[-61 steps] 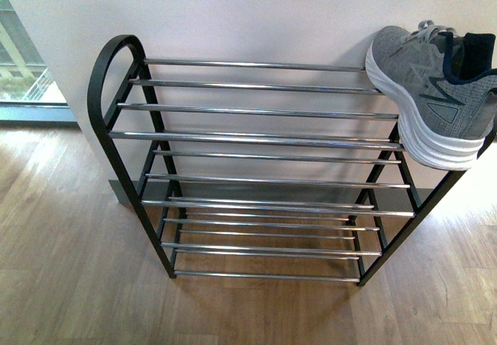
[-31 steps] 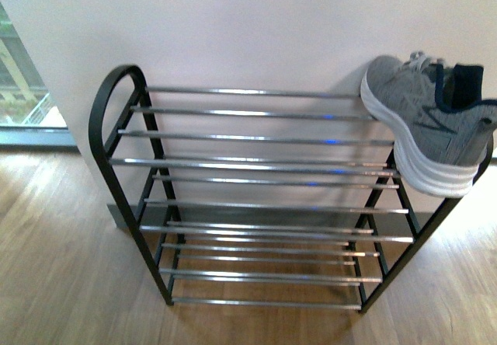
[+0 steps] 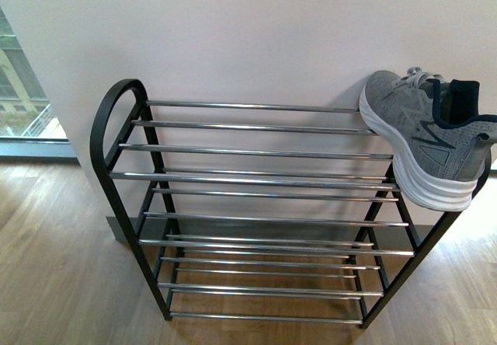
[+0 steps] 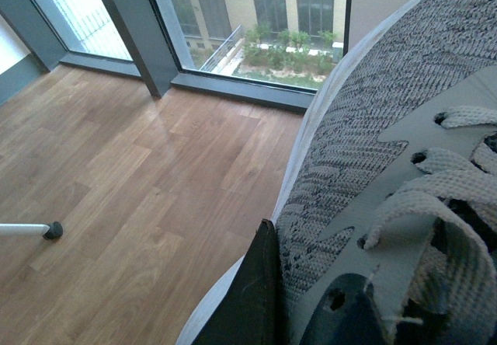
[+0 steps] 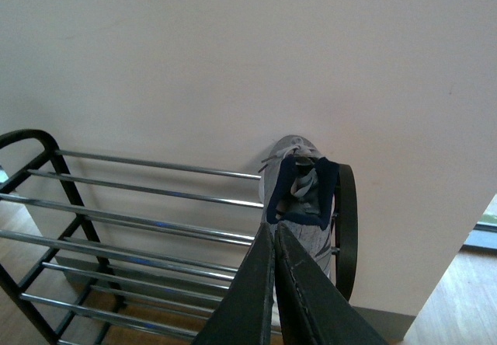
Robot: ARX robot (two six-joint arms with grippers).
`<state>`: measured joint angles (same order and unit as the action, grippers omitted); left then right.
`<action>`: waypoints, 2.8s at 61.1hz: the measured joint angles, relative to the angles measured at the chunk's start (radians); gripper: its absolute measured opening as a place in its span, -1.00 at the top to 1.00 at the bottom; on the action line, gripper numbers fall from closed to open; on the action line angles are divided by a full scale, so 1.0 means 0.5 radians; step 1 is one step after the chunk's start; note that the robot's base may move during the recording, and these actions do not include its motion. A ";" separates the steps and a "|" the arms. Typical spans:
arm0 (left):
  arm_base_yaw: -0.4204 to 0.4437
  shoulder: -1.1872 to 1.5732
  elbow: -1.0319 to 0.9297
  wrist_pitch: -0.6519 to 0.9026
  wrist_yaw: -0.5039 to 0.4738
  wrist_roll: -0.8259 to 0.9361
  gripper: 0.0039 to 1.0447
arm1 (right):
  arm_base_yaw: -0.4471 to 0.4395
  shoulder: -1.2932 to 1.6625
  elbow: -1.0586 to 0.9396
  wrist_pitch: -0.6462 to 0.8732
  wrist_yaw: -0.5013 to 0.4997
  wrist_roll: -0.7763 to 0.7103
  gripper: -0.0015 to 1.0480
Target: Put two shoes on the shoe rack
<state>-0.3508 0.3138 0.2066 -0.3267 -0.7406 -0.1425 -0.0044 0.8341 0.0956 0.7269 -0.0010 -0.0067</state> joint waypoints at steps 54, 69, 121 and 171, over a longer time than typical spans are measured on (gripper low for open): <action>0.000 0.000 0.000 0.000 0.001 -0.001 0.98 | 0.002 -1.003 -0.153 -0.787 0.002 0.004 0.97; 0.000 0.000 0.000 0.000 0.001 -0.001 0.98 | 0.002 -1.166 -0.153 -0.947 0.002 0.004 0.97; 0.000 0.000 0.000 0.000 0.002 -0.001 0.98 | 0.005 -1.656 -0.152 -1.447 0.002 0.005 0.74; 0.063 1.320 0.802 0.505 0.723 -0.977 0.98 | 0.006 -1.659 -0.152 -1.450 0.008 0.011 -0.82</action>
<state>-0.3191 0.9737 0.6075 -0.0742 -0.3794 -0.6312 -0.0013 0.0048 0.0196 0.0017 0.0029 -0.0010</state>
